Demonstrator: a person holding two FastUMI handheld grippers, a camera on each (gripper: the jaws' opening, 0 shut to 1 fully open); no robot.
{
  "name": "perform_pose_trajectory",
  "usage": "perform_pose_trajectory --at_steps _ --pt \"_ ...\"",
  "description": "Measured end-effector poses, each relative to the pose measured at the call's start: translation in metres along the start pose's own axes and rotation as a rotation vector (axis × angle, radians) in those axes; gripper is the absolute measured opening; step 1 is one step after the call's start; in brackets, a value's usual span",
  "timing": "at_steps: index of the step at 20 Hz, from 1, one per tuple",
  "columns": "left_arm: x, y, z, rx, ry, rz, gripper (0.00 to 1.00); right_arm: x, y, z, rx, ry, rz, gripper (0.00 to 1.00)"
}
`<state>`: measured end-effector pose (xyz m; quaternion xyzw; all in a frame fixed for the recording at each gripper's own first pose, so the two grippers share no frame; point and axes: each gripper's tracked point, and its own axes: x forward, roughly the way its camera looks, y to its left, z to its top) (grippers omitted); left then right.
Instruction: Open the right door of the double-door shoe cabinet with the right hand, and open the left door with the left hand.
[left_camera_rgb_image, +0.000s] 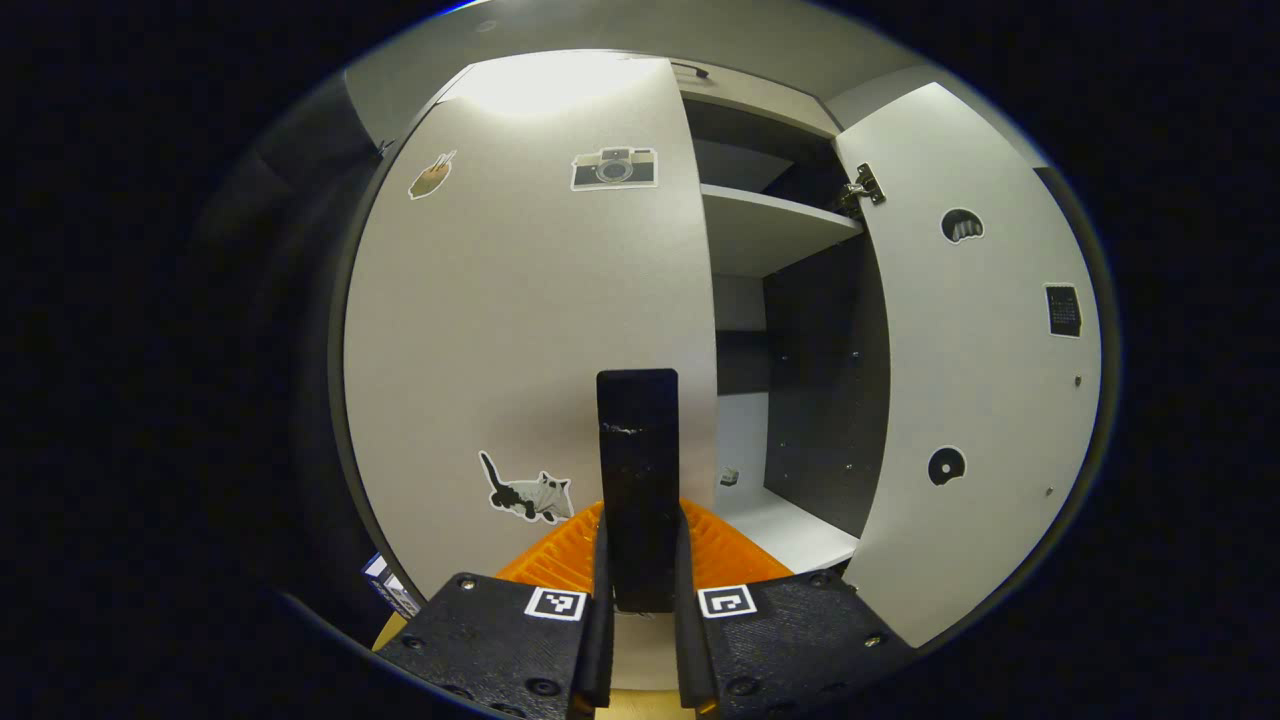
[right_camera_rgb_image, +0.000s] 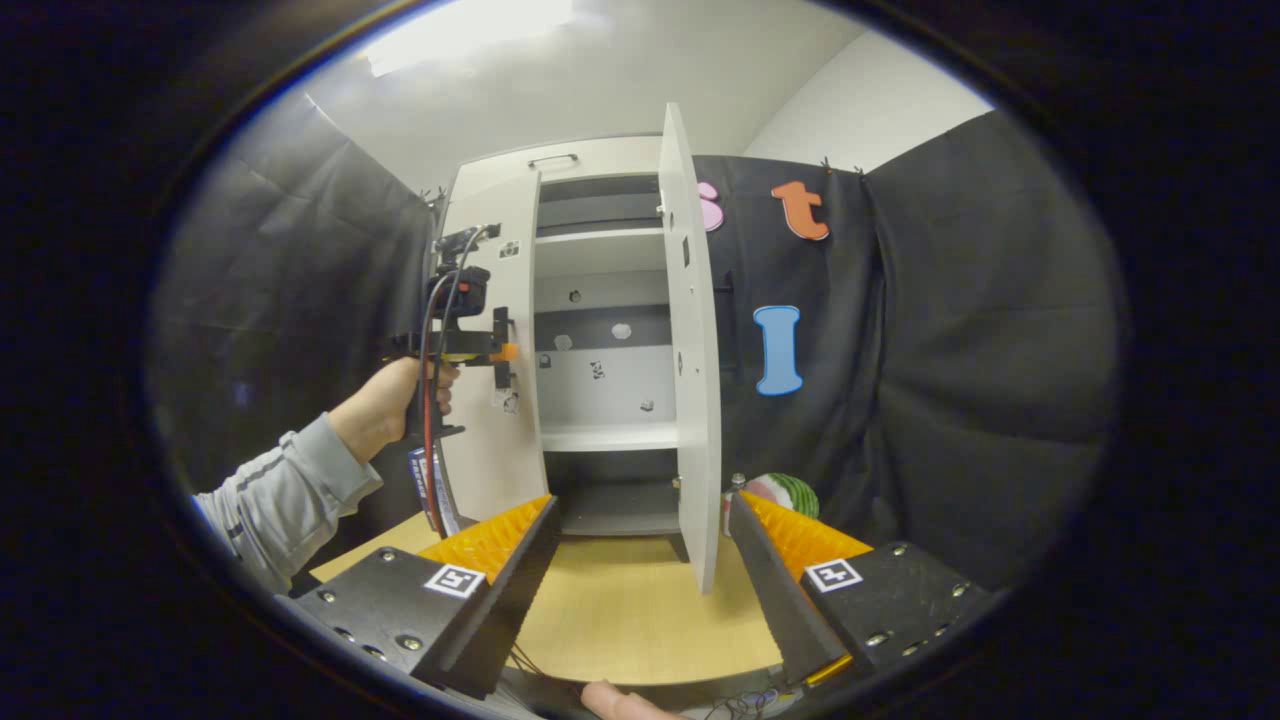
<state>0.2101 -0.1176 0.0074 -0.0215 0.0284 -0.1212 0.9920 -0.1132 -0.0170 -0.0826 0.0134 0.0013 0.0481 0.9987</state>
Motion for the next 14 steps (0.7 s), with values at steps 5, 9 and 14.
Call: perform_pose_trajectory --at_steps 5,9,14 --pt "-0.023 0.005 -0.003 -0.008 0.039 -0.028 0.27 -0.002 0.002 0.0 0.005 0.012 -0.015 1.0" --pt "-0.037 0.008 -0.003 -0.013 0.045 -0.028 0.27 -0.007 -0.001 0.003 0.022 0.005 -0.038 1.0" --pt "-0.06 0.017 -0.002 -0.012 0.032 -0.026 0.27 -0.008 0.001 0.007 0.059 -0.008 -0.029 1.0"
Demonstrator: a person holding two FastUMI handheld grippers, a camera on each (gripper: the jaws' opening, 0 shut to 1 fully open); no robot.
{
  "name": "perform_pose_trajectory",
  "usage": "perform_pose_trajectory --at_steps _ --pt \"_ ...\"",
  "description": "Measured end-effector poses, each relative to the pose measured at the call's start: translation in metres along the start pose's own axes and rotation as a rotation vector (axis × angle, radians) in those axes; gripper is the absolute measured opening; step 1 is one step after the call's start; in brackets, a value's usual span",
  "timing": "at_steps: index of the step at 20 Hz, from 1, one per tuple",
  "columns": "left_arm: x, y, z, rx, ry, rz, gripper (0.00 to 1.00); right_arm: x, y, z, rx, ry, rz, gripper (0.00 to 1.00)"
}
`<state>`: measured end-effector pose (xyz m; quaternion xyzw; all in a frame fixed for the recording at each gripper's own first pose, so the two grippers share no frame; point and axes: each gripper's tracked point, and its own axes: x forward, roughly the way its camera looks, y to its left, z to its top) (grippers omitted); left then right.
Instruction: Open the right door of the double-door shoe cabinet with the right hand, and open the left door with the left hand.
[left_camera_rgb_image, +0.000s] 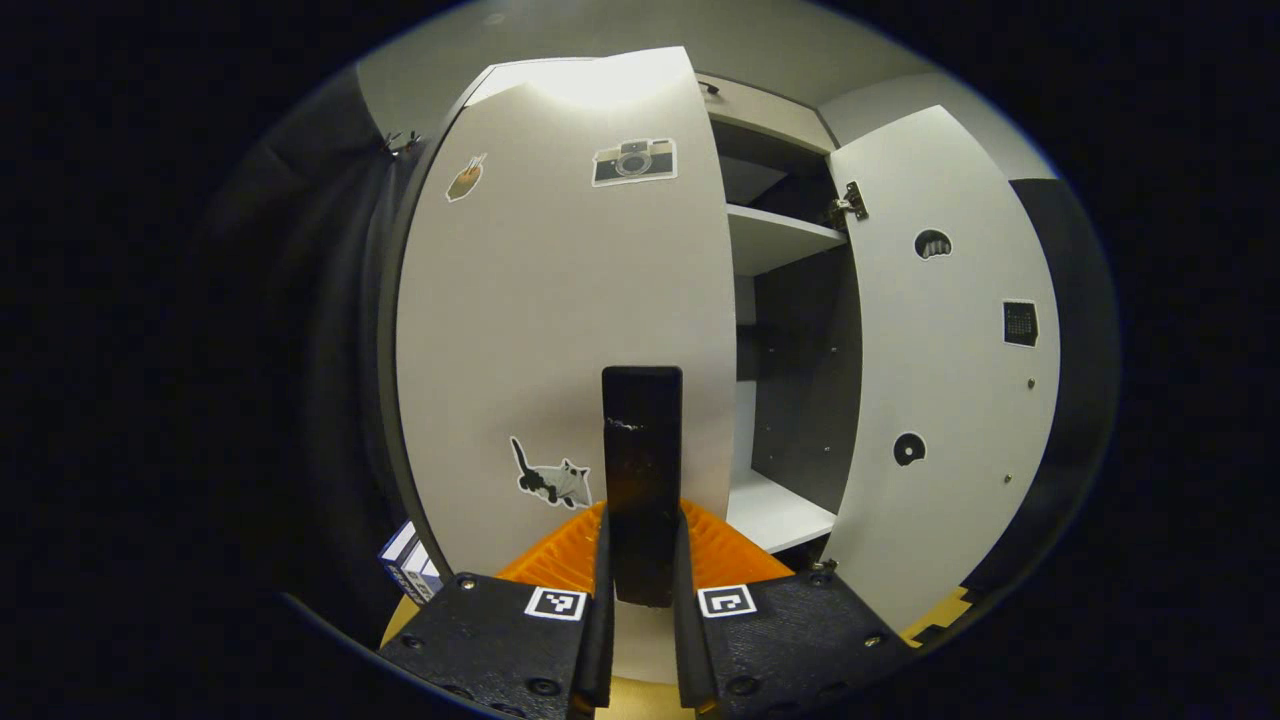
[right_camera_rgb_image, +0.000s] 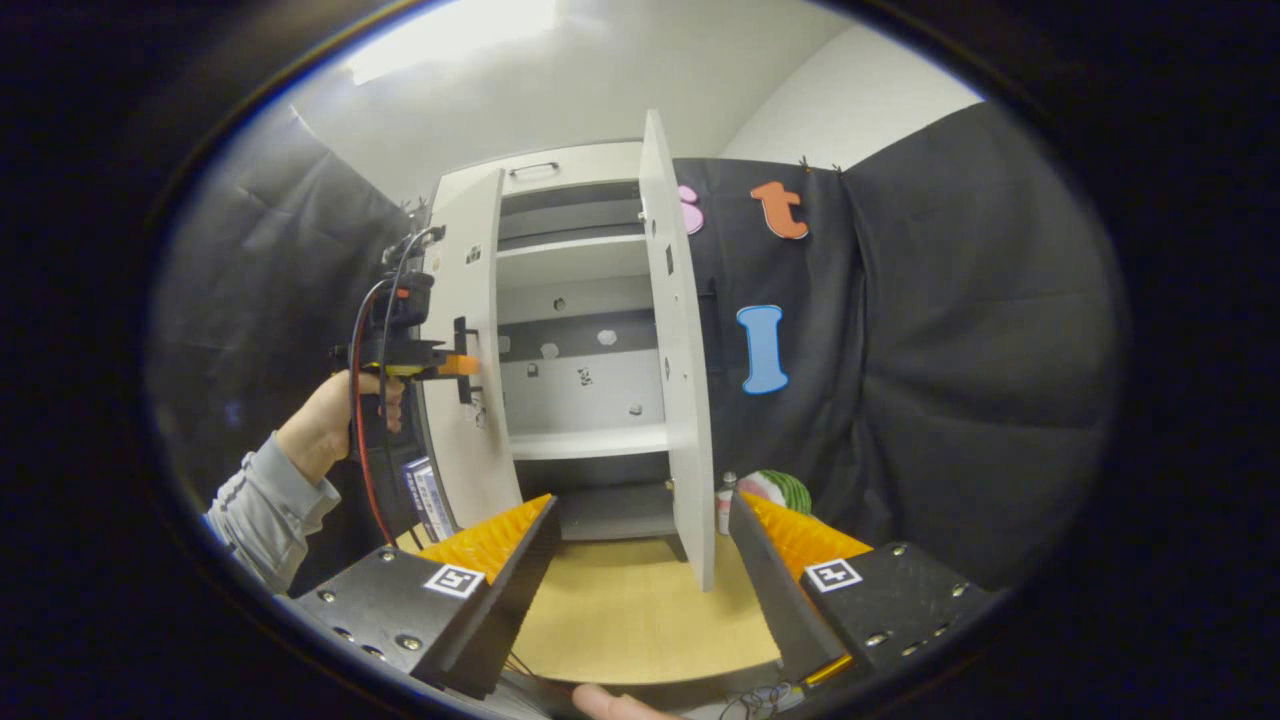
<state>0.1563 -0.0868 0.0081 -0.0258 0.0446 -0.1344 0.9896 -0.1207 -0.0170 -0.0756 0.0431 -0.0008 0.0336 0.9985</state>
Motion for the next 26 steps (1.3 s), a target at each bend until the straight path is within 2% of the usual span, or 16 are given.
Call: perform_pose_trajectory --at_steps 8,13,14,18,26 --pt "-0.03 0.014 0.0 0.022 -0.041 -0.007 0.27 0.006 0.006 -0.006 0.046 0.03 0.028 1.0" --pt "-0.038 0.019 0.003 0.023 -0.055 -0.016 0.26 0.009 0.011 0.002 0.018 0.008 0.023 0.97" --pt "-0.038 0.021 0.003 0.023 -0.057 -0.014 0.26 0.01 0.014 0.001 0.015 0.007 0.028 1.0" --pt "-0.045 0.027 0.002 0.021 -0.063 -0.018 0.26 0.017 0.023 0.002 -0.002 0.004 0.044 0.98" --pt "-0.054 0.037 -0.001 0.039 -0.069 -0.015 0.26 0.031 0.03 -0.009 0.017 0.017 0.05 1.0"
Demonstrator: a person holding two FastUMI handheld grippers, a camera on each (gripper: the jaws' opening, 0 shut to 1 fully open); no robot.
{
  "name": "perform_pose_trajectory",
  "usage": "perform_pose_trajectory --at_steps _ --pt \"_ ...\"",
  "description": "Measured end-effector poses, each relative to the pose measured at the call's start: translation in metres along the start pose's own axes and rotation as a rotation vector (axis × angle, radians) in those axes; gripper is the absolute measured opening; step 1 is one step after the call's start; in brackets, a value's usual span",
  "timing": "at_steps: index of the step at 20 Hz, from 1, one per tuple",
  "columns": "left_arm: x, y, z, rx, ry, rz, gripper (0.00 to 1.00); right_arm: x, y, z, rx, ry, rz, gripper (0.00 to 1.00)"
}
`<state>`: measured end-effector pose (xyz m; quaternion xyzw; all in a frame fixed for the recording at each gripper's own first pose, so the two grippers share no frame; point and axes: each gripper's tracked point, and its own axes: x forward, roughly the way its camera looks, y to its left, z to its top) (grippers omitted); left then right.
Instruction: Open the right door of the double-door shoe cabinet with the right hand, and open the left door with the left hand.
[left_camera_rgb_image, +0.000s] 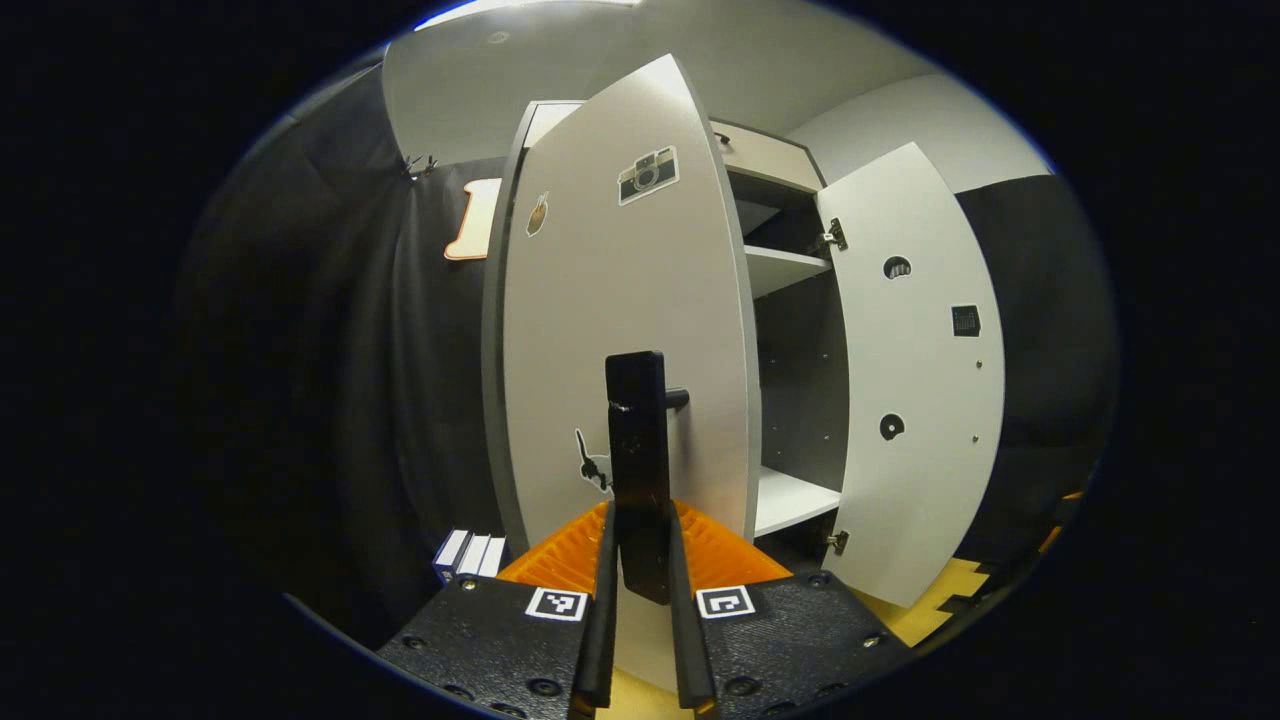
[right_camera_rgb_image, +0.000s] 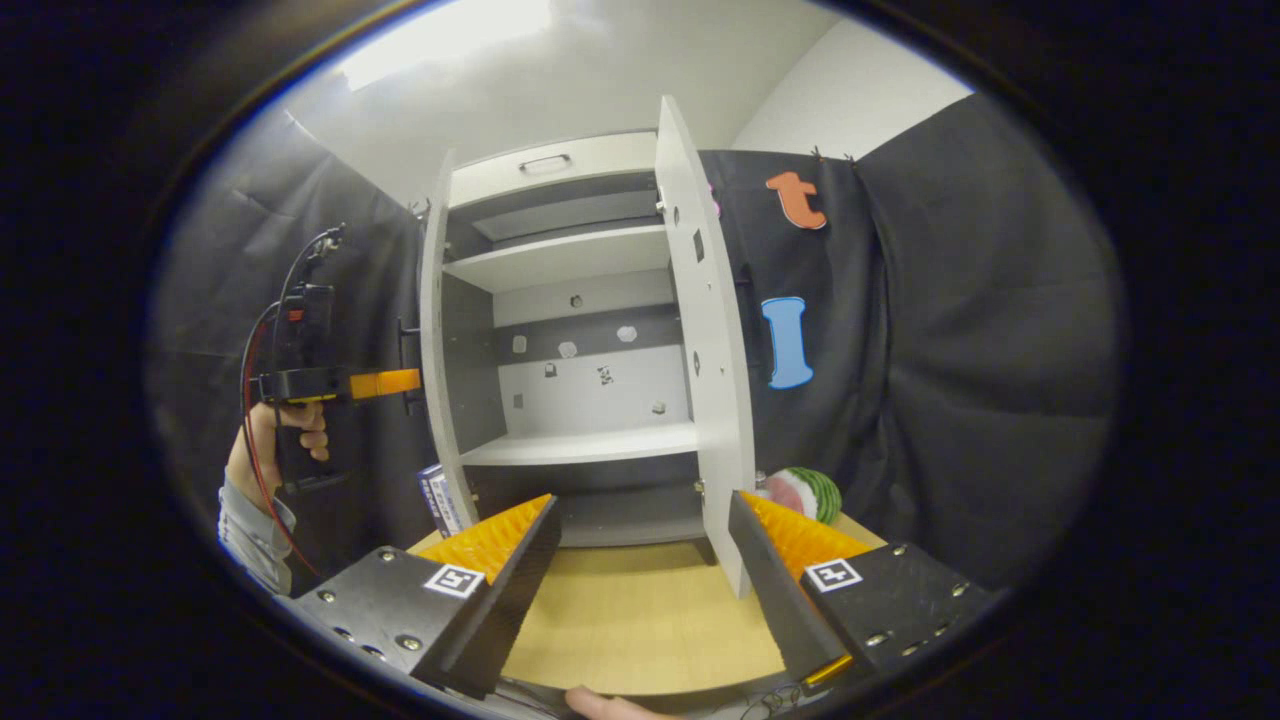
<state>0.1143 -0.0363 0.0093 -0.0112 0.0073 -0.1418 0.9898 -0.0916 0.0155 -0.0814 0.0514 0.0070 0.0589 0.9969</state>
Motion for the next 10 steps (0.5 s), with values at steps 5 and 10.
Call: perform_pose_trajectory --at_steps 5,10 --pt "-0.008 0.006 -0.005 -0.016 0.014 -0.005 0.25 0.011 0.006 -0.004 -0.012 0.005 0.019 0.98" --pt "-0.012 0.014 -0.005 -0.034 0.009 -0.001 0.22 0.019 0.009 -0.014 -0.005 0.014 0.034 0.98"
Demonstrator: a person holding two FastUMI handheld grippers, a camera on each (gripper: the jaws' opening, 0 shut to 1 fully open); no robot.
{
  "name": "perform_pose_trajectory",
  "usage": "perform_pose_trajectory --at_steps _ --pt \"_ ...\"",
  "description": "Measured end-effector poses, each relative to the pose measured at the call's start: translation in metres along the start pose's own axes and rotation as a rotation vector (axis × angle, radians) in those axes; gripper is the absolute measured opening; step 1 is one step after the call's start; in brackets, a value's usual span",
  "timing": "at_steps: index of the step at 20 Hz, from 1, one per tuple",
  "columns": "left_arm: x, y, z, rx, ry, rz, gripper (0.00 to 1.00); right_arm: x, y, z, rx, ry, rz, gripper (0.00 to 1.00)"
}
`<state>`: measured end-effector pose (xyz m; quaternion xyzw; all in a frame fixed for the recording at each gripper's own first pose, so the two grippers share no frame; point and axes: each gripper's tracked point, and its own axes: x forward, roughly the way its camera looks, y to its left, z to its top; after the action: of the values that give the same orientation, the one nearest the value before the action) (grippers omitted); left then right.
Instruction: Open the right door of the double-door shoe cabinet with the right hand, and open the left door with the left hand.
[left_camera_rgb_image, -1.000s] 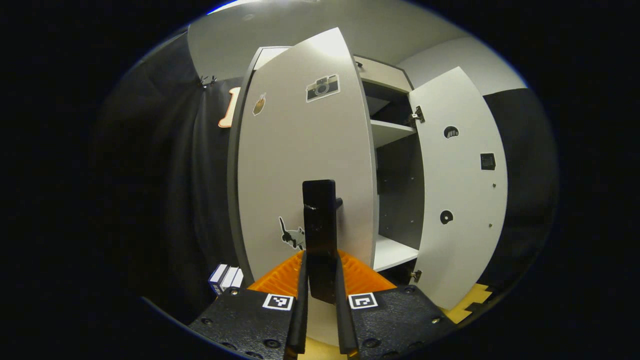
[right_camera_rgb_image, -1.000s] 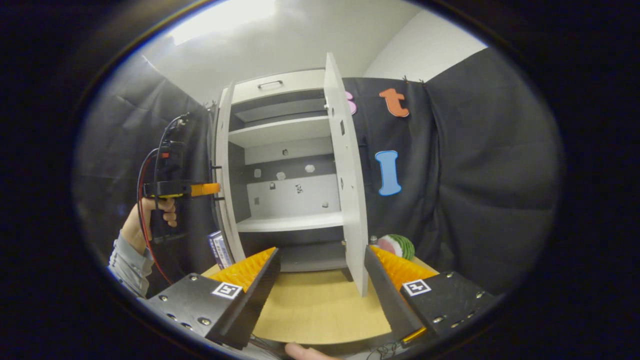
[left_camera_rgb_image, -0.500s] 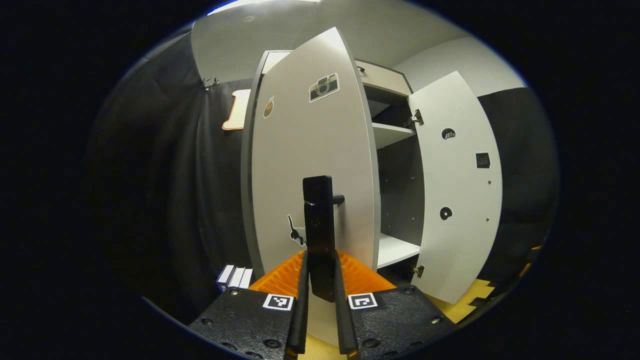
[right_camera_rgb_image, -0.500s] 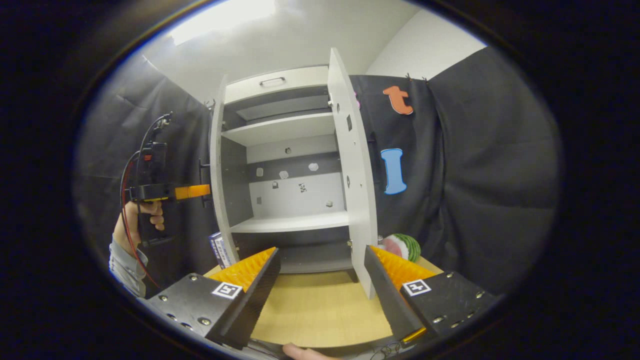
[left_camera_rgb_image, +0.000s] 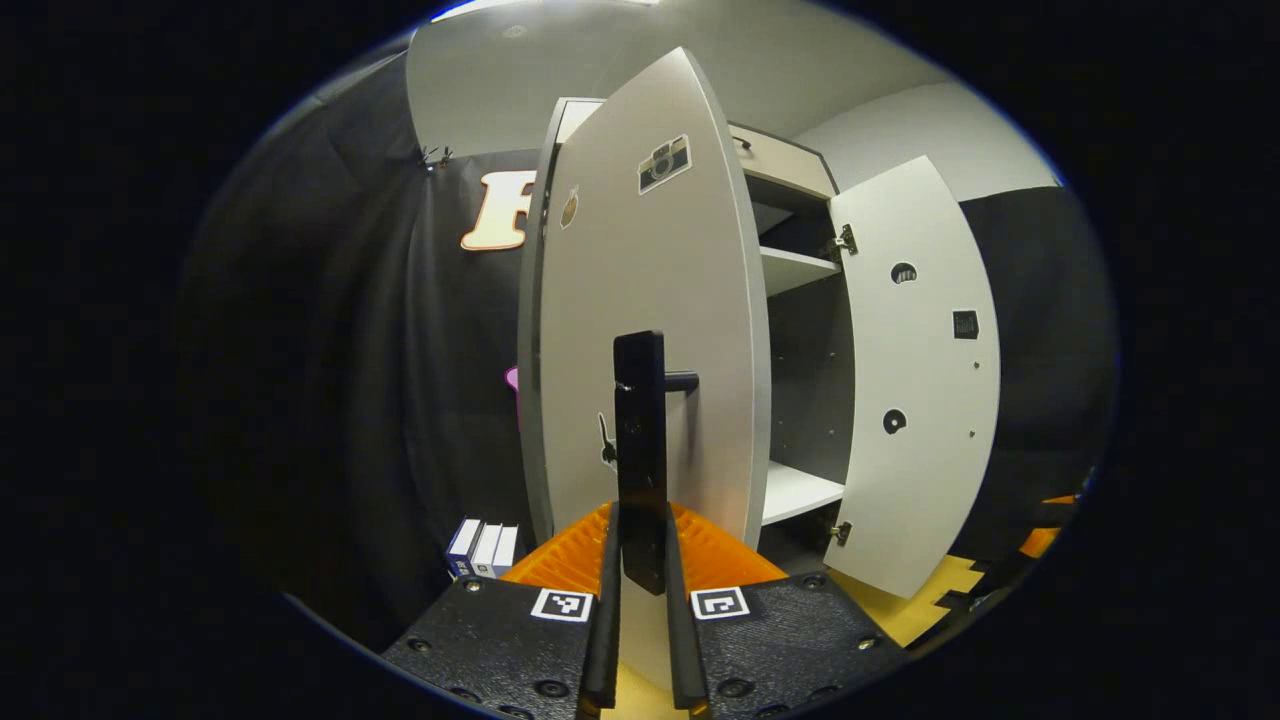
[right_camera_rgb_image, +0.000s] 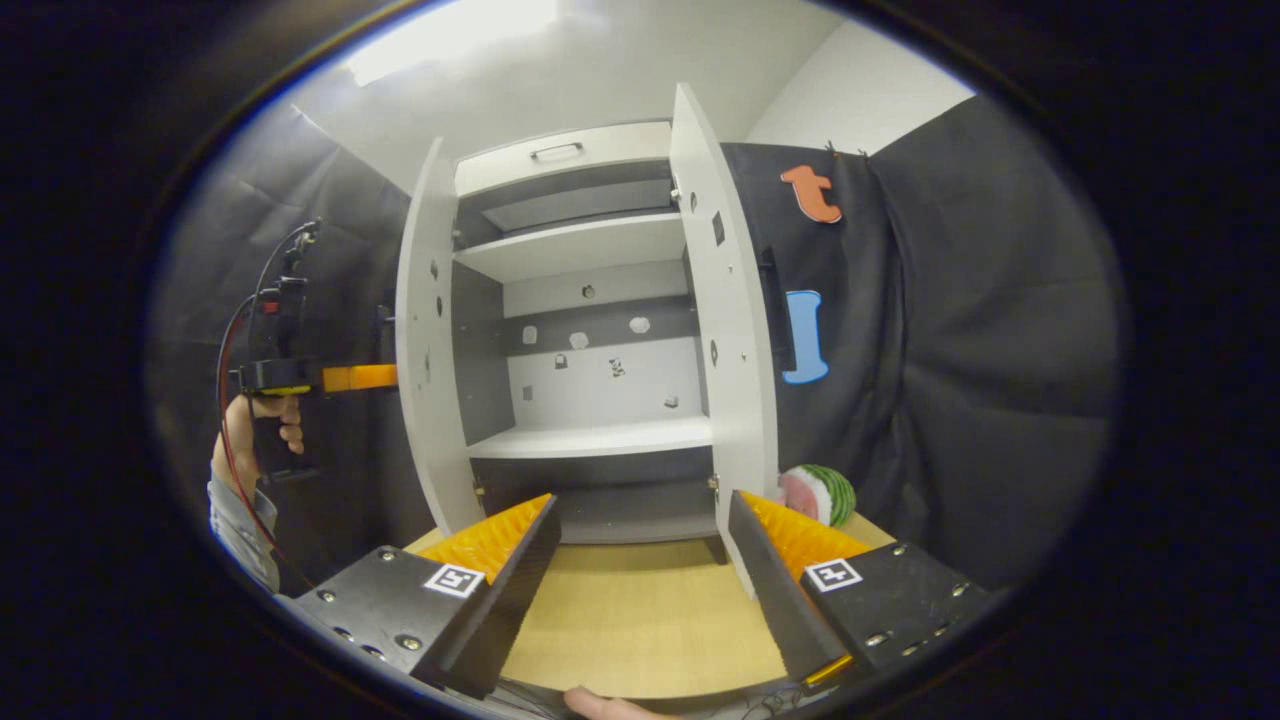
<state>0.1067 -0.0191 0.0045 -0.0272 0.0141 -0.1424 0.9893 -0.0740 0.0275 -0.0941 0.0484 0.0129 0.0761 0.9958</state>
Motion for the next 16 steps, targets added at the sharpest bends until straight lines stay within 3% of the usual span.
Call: perform_pose_trajectory --at_steps 5,8,11,16 --pt "-0.007 0.029 0.0 0.03 -0.005 0.096 0.13 0.008 -0.008 -0.004 0.032 0.002 0.001 1.0" --pt "-0.012 0.064 0.0 0.048 -0.01 0.219 0.03 0.015 -0.008 -0.006 0.047 0.007 0.011 0.98" --pt "-0.012 0.05 0.002 0.011 -0.017 0.139 0.02 0.019 -0.01 -0.009 0.048 0.018 0.017 0.98" --pt "-0.014 0.056 0.0 0.013 -0.013 0.155 0.01 0.019 -0.014 -0.012 0.053 0.022 0.014 0.98"
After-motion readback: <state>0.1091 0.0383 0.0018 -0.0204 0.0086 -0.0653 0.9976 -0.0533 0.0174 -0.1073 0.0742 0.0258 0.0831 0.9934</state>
